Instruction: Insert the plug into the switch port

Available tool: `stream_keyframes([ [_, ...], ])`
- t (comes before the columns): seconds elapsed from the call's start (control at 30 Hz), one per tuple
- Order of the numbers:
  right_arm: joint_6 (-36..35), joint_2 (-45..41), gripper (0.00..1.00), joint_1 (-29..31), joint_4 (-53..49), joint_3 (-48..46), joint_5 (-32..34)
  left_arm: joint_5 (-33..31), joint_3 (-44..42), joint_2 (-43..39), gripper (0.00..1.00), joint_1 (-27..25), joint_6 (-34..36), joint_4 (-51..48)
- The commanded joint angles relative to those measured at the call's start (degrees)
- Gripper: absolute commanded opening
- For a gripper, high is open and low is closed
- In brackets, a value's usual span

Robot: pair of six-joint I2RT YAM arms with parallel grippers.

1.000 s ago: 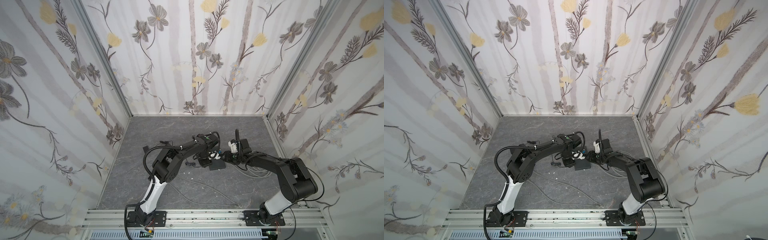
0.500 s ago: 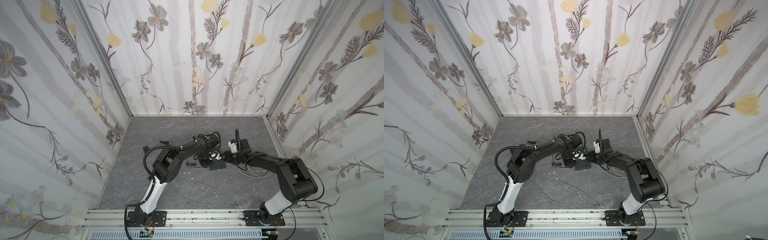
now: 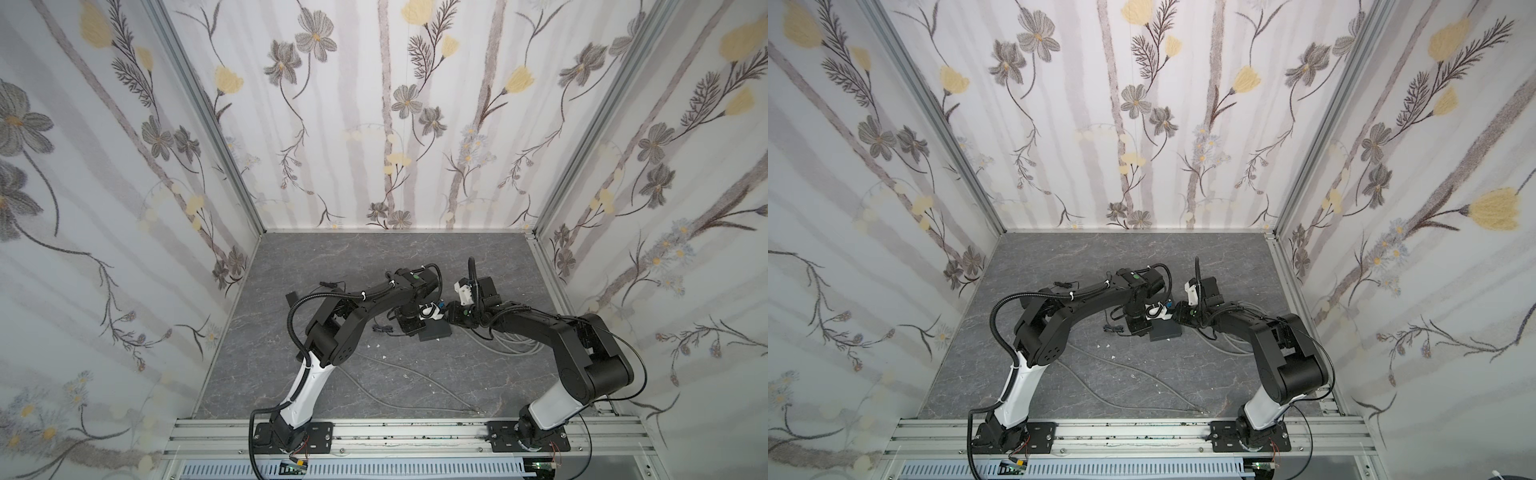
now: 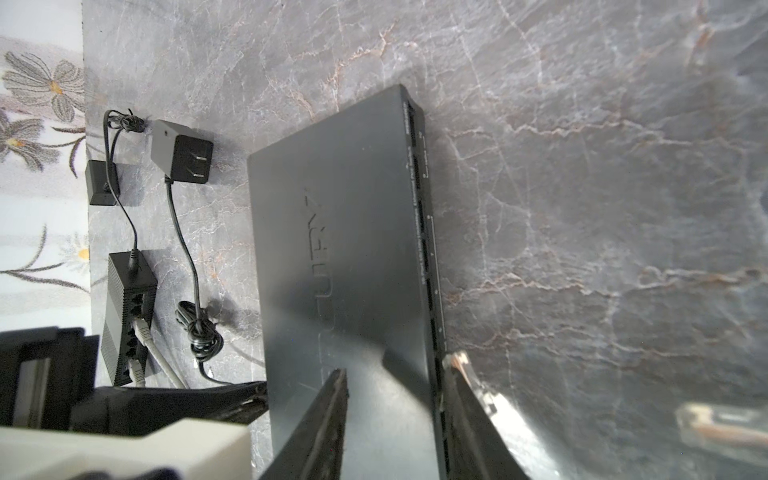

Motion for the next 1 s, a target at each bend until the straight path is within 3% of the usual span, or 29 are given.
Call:
stream_keyframes([
  [0.0,-0.1,0.6,0.4,0.6,1.3,0.8,-4.4,0.9,0.3,0.2,0.0,-0.1,-0.1,1.4],
  [0.33,-1.8,1.8,0.41,1.4,-1.1,1.8,-7.2,0.8,0.4,-0.1,0.0,0.0,-0.2,1.4],
  [0.53,-3.9,3.6,0.41,3.2,-5.8,3.6,-1.9,1.4,0.5,-0.5,0.0,0.0,-0.7,1.3],
  [0.97,1.2,2.5,0.4,9.2,-1.9,3.7,-0.7,2.9,0.6,-1.2,0.0,0.0,-1.6,0.9],
])
